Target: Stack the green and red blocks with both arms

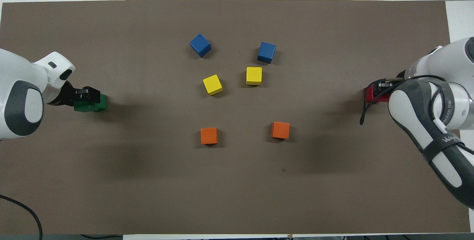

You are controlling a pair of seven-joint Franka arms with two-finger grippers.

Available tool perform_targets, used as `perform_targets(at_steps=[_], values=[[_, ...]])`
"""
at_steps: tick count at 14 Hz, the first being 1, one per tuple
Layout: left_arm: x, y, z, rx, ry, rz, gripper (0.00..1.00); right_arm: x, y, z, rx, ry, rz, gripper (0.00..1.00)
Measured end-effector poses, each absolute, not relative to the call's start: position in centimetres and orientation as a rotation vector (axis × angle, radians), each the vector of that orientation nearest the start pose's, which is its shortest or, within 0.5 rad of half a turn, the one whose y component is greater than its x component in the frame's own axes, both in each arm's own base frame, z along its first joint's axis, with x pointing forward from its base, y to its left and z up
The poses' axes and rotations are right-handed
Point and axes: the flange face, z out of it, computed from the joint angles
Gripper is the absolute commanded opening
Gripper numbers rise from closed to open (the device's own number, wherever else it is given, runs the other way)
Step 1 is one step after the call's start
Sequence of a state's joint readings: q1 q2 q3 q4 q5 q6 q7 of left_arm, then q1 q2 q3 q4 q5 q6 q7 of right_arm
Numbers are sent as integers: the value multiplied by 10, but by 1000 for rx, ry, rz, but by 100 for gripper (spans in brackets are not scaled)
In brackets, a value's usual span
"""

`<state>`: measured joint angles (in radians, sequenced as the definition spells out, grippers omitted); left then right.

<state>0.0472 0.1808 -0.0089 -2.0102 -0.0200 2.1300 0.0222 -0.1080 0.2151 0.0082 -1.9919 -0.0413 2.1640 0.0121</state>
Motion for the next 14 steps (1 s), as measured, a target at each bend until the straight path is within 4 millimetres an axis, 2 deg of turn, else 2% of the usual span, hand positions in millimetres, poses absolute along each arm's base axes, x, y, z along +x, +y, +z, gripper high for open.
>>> perform_targets(at_steps=[3, 5, 8, 11, 14], values=[[579, 21, 367, -3160, -43, 90, 100, 586, -60, 352, -3168, 140, 67, 0], [578, 21, 389, -3160, -40, 103, 100, 587, -60, 352, -3168, 139, 63, 0], [575, 21, 458, -3161, -38, 115, 100, 587, -59, 352, -3168, 136, 61, 0], [564, 21, 527, -3162, -34, 79, 100, 587, -59, 352, -3168, 136, 62, 0], [546, 20, 566, -3162, -32, 80, 100, 586, -59, 351, -3168, 135, 65, 0]])
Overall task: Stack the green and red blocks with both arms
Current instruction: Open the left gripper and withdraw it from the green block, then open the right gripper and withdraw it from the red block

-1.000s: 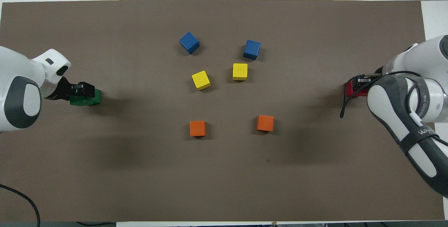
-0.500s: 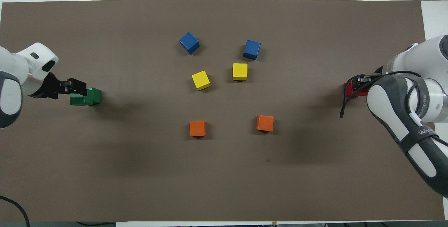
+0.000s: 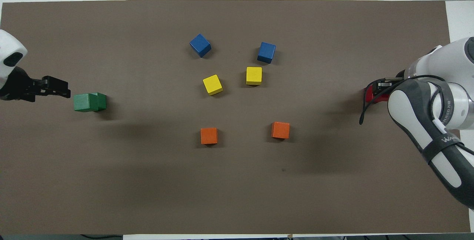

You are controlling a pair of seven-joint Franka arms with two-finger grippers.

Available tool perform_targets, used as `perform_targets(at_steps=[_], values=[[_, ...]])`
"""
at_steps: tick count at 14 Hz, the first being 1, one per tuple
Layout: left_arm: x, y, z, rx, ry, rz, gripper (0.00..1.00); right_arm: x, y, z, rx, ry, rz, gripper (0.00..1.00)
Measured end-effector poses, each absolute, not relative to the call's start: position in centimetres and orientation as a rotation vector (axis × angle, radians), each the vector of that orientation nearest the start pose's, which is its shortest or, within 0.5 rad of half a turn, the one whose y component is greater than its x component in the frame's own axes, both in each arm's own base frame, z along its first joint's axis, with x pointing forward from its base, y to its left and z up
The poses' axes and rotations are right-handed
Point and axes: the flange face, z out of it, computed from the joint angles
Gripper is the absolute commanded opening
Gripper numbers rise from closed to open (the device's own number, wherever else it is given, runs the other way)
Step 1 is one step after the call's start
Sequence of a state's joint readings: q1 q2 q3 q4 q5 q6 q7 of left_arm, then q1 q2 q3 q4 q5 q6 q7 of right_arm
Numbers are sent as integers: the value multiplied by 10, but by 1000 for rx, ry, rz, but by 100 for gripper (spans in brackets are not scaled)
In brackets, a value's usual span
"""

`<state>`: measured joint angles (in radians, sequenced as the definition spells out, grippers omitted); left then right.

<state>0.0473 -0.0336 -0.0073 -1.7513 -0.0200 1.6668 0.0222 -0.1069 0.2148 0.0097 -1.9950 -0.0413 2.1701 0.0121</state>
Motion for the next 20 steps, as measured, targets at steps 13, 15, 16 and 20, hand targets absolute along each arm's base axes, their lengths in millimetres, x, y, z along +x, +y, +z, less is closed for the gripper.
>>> perform_targets(at_steps=[13, 15, 16, 20], values=[[538, 0, 578, -3161, 28, 137, 100, 586, -59, 351, -3168, 135, 62, 100], [537, 2, 577, -3162, 25, 145, 100, 587, -59, 352, -3168, 135, 59, 100], [537, 2, 577, -3162, 24, 146, 100, 587, -59, 353, -3168, 134, 56, 100], [536, 2, 576, -3164, 26, 163, 100, 596, -47, 374, -3171, 102, -3, 100]])
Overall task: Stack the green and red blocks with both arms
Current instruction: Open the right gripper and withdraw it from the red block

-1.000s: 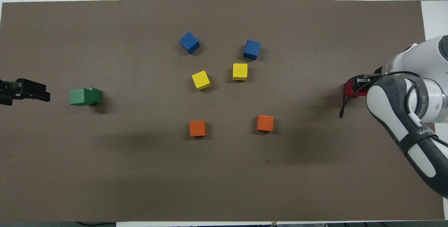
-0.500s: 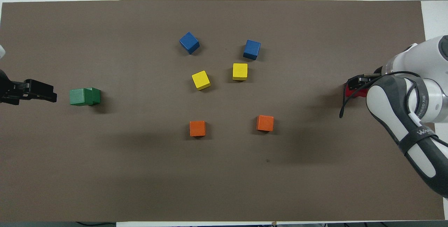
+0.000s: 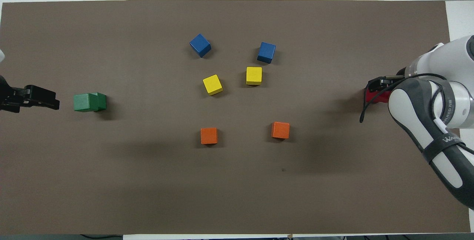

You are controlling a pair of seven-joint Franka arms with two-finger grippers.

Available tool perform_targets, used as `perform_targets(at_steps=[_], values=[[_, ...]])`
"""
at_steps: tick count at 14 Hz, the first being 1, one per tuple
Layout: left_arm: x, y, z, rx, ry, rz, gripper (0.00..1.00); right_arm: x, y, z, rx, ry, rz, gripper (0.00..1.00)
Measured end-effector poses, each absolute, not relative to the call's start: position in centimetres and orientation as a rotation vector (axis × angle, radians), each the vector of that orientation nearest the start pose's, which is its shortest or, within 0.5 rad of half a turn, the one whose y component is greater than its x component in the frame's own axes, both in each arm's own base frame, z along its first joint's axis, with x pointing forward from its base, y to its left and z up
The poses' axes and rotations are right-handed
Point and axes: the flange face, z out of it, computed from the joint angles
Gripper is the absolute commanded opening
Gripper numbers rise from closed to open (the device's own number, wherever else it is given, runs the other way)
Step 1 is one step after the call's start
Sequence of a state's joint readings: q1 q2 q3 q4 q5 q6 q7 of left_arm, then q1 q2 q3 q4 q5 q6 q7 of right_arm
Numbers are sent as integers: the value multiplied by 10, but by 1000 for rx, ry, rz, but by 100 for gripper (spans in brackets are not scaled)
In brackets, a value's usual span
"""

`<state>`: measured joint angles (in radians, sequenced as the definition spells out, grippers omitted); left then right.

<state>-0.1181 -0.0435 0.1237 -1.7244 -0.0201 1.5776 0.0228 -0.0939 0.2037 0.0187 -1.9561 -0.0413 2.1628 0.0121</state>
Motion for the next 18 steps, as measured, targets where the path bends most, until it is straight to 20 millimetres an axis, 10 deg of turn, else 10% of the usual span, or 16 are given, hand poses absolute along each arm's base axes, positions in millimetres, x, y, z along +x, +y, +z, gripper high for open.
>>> perform_targets(at_steps=[7, 18], values=[[536, -10, 611, -3164, 65, 104, 100, 583, 8, 496, -3177, -34, -92, 100], [535, -44, 600, -3147, 164, 136, 100, 545, -12, 617, -3180, -12, 101, 100]])
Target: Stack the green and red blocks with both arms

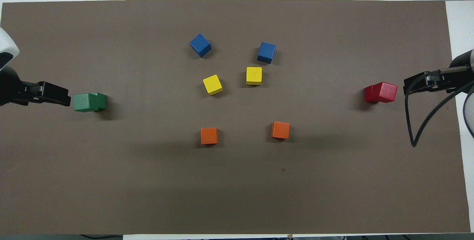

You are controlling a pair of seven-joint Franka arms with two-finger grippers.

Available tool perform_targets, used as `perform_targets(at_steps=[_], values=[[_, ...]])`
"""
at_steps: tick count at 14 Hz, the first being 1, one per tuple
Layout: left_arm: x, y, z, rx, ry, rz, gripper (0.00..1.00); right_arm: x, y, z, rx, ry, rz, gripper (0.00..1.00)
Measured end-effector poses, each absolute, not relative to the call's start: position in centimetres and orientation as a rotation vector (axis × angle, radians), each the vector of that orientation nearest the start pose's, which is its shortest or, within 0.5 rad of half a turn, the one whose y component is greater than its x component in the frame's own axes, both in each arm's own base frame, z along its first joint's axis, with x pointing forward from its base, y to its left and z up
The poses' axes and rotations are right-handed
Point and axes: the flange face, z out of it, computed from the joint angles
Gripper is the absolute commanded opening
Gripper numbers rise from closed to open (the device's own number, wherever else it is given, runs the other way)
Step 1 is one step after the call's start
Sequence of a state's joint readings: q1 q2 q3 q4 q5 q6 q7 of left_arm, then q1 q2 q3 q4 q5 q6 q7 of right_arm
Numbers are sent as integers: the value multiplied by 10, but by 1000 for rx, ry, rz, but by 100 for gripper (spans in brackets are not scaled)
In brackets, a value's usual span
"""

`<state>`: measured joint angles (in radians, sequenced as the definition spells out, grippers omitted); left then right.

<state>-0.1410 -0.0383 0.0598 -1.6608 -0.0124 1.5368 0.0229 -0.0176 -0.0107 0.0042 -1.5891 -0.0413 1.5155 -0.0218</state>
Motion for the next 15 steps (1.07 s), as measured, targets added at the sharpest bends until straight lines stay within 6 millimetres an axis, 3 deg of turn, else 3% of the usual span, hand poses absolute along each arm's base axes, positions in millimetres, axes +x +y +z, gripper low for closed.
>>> perform_targets(at_steps=[5, 15], values=[[534, -42, 600, -3147, 158, 137, 100, 550, -23, 607, -3174, 21, 130, 100], [533, -40, 602, -3148, 154, 130, 100, 549, -28, 608, -3173, 36, 129, 100]])
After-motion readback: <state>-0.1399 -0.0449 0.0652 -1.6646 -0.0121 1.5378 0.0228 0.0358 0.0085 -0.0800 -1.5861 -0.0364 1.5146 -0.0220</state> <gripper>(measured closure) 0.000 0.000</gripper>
